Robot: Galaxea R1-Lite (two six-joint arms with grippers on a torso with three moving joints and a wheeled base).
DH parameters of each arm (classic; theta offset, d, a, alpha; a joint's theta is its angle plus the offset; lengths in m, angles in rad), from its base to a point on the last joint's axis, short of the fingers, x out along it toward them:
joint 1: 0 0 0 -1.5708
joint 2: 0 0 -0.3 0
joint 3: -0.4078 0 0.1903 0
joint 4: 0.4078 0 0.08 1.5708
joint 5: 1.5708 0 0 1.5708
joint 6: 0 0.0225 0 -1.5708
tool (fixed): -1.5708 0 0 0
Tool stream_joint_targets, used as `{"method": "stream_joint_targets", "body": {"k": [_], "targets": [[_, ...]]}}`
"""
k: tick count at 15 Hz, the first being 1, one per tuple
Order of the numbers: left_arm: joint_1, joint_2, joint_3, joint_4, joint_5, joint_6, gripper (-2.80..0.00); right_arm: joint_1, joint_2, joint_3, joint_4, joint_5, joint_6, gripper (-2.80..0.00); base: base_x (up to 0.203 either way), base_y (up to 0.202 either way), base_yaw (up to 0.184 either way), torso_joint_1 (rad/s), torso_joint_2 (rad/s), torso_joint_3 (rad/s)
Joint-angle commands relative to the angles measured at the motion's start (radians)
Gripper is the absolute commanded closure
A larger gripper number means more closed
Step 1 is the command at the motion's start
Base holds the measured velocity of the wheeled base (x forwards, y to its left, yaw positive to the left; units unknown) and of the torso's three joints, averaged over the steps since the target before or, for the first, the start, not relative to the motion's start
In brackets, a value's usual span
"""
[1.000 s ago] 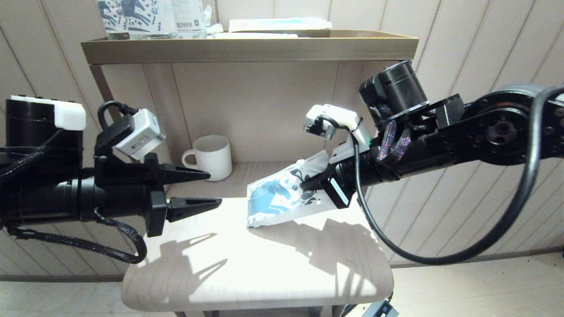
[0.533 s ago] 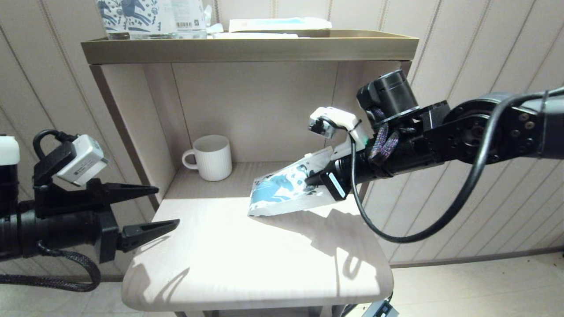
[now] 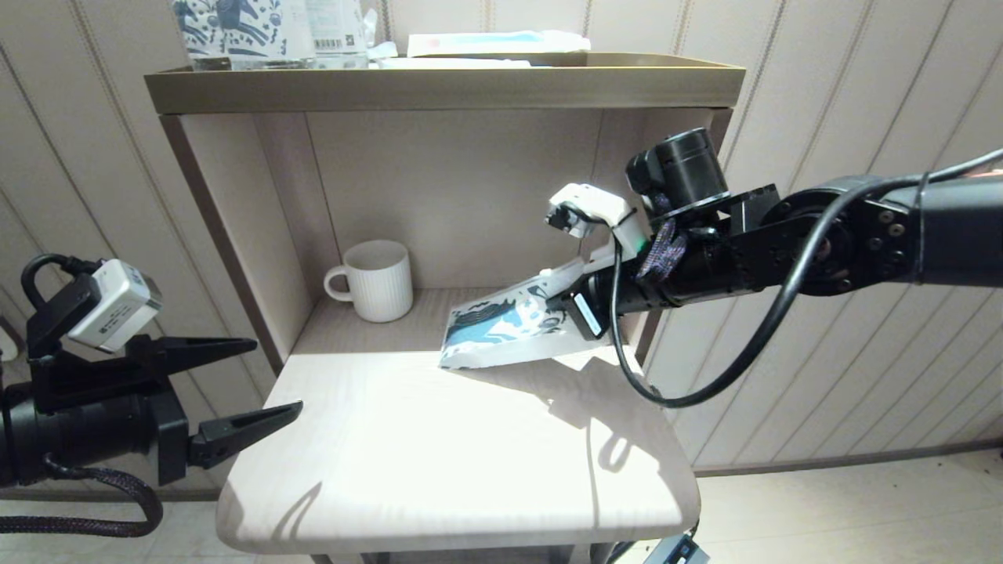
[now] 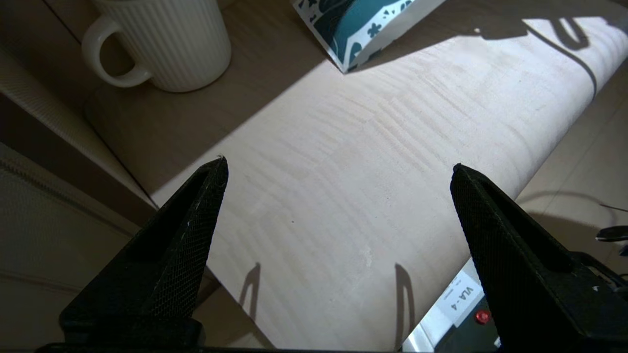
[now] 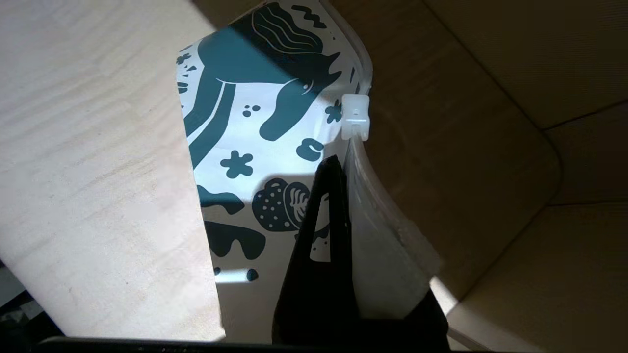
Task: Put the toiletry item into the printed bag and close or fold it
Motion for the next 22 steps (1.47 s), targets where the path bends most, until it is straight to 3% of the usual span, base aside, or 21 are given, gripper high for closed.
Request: {"method": "stream_joint_targets", "body": {"k": [1,10,11,13,17,21,22], "targets": [[0.0,0.001,0.002,-0.001,-0.003,0.002,-2.8,-0.005,-0.008,-0.003,0.001,-0.029,-0.002,0.0,0.0,0.0,0.0,0.0,0.0,0.0],[0.0,-0.012,0.014,0.0,-0.045,0.003,-2.8,0.009,-0.007,0.036,-0.001,-0.037,0.009,0.0,0.0,0.0,0.0,0.0,0.0,0.0],[0.0,-0.009,0.014,0.0,-0.045,0.003,-2.8,0.01,-0.009,0.041,-0.001,-0.042,0.008,-2.8,0.0,0.0,0.0,0.0,0.0,0.0],[0.0,-0.012,0.016,0.0,-0.045,0.003,-2.8,0.012,-0.006,0.037,-0.001,-0.058,0.018,-2.8,0.0,0.0,0.0,0.0,0.0,0.0],[0.0,-0.015,0.019,0.0,-0.045,0.003,-2.8,0.012,0.01,0.028,-0.064,-0.186,0.032,-2.8,0.0,0.0,0.0,0.0,0.0,0.0],[0.0,-0.056,0.015,0.007,-0.034,-0.028,-2.8,0.043,-0.099,0.093,-0.074,-0.193,0.101,-2.8,0.0,0.0,0.0,0.0,0.0,0.0],[0.002,-0.088,0.02,0.012,-0.024,-0.049,0.0,0.056,-0.149,0.142,-0.075,-0.195,0.112,-2.8,0.0,0.0,0.0,0.0,0.0,0.0]]}}
